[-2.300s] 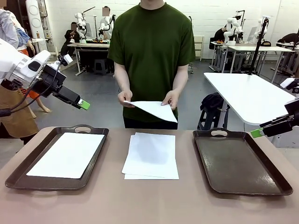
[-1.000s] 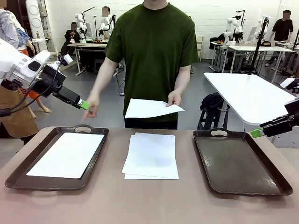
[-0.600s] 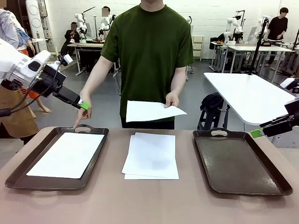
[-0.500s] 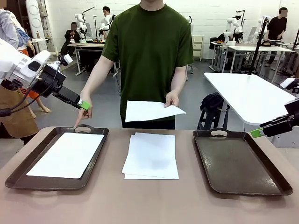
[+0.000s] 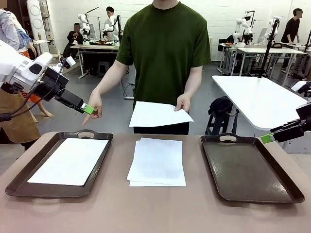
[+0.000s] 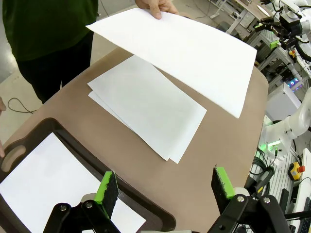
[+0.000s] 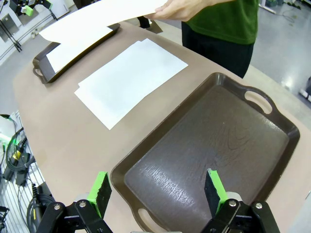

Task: Sort the A4 documents.
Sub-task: Receive the A4 Paper.

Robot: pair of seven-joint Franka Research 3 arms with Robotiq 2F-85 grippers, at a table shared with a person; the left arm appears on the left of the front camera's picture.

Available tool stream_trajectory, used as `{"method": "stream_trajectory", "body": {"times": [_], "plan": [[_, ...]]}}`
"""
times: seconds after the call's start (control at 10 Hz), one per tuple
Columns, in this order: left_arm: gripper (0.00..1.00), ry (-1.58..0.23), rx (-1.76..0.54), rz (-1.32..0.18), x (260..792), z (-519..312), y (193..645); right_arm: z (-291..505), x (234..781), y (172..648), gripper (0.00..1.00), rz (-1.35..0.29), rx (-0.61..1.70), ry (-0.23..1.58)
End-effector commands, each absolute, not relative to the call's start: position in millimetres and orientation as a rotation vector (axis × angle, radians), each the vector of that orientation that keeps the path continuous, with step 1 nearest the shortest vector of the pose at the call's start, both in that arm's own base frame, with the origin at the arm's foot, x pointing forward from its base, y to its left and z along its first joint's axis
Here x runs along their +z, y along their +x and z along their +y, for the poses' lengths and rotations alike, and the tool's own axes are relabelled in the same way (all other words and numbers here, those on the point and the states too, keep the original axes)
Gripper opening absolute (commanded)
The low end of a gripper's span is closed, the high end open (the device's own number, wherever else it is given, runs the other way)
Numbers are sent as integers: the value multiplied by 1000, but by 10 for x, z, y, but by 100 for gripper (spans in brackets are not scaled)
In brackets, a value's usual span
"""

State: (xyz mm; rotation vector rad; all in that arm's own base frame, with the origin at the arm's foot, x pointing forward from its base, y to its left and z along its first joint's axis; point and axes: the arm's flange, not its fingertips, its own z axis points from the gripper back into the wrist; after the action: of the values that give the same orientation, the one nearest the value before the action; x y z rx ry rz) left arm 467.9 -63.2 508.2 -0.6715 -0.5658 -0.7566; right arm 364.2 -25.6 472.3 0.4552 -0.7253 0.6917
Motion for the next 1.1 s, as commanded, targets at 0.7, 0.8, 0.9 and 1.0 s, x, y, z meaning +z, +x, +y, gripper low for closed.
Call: {"method": "stream_trajectory", "body": {"times": [0.7, 0.8, 0.9, 1.0], "plan": [[100, -1041, -381, -273, 4707, -1222, 5289, -262, 4702, 3686, 100, -743, 700, 478], [100, -1088, -314, -241, 4610, -1303, 5369, -262, 4702, 3686, 100, -743, 700, 478], [100, -1167, -236, -209, 4519, -1375, 5442, -262, 4702, 3686, 100, -743, 700, 478], [100, -1201, -212, -197, 4488, -1433, 5488, -262, 4702, 3686, 100, -743, 700, 478]]}}
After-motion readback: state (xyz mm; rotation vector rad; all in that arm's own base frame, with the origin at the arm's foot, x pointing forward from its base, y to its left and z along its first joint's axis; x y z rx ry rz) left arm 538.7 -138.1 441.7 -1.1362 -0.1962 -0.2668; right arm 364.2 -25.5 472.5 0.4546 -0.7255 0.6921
